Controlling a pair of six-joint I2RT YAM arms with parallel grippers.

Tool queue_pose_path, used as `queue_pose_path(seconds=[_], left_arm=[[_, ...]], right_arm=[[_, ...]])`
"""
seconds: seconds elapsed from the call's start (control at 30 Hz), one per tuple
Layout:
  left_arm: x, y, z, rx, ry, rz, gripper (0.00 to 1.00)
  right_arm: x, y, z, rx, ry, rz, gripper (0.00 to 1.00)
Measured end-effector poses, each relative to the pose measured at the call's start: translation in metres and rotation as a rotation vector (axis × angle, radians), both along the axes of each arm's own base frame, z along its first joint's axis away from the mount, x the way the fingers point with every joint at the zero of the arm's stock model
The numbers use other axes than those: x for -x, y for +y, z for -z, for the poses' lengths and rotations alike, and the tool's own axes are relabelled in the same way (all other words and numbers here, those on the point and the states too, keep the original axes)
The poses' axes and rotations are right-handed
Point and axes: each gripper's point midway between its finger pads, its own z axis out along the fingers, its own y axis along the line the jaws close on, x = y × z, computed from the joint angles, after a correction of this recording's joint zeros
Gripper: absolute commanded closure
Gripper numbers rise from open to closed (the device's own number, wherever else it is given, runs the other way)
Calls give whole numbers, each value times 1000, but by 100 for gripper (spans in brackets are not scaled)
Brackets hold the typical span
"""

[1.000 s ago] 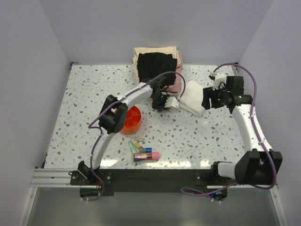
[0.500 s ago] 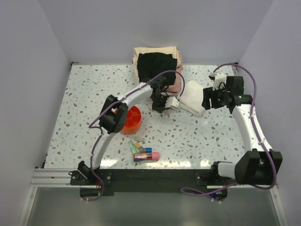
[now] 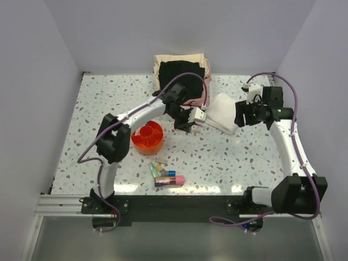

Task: Sort the stationery into containers
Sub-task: Pick up the pen from the center of the board, then place the pen in the storage box.

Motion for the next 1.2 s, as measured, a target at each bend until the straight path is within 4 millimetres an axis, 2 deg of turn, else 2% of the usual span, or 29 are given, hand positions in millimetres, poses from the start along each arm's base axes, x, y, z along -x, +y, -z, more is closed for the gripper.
queue_pose_path(seconds=[0.1,0.2,0.27,0.33,0.4,0.47,0.53,0.6,0.77,0.93,1.2], left_arm=[[9,-3,-75,232,-26,-53,100],[4,16,-142,453,-52,-141,100],[-6,44,-168,564,-73,-229,100],[-17,75,-178,628,-81,-327,100],[-26,107,-175,676,-75,-435,100],[-29,135,-164,705,-59,-530,100],[-27,155,-150,719,-36,-598,100],[-21,167,-139,728,-19,-640,100],[-10,187,-132,755,-37,-692,100],[-9,205,-121,759,-61,-738,100],[-4,210,-84,719,-15,-770,100]], right_arm=[[-2,-1,-8,12,-15,-6,36],[-1,-3,-16,30,-23,-14,36],[0,-6,-19,47,-20,-15,37],[1,-7,-21,55,-18,-16,37],[3,-8,-23,61,-14,-16,37],[4,-9,-23,64,-8,-13,37],[6,-11,-22,72,2,-4,37],[8,-12,-21,74,11,1,37],[10,-14,-20,82,20,10,37],[11,-15,-17,90,36,16,37],[12,-16,-12,93,58,17,37]])
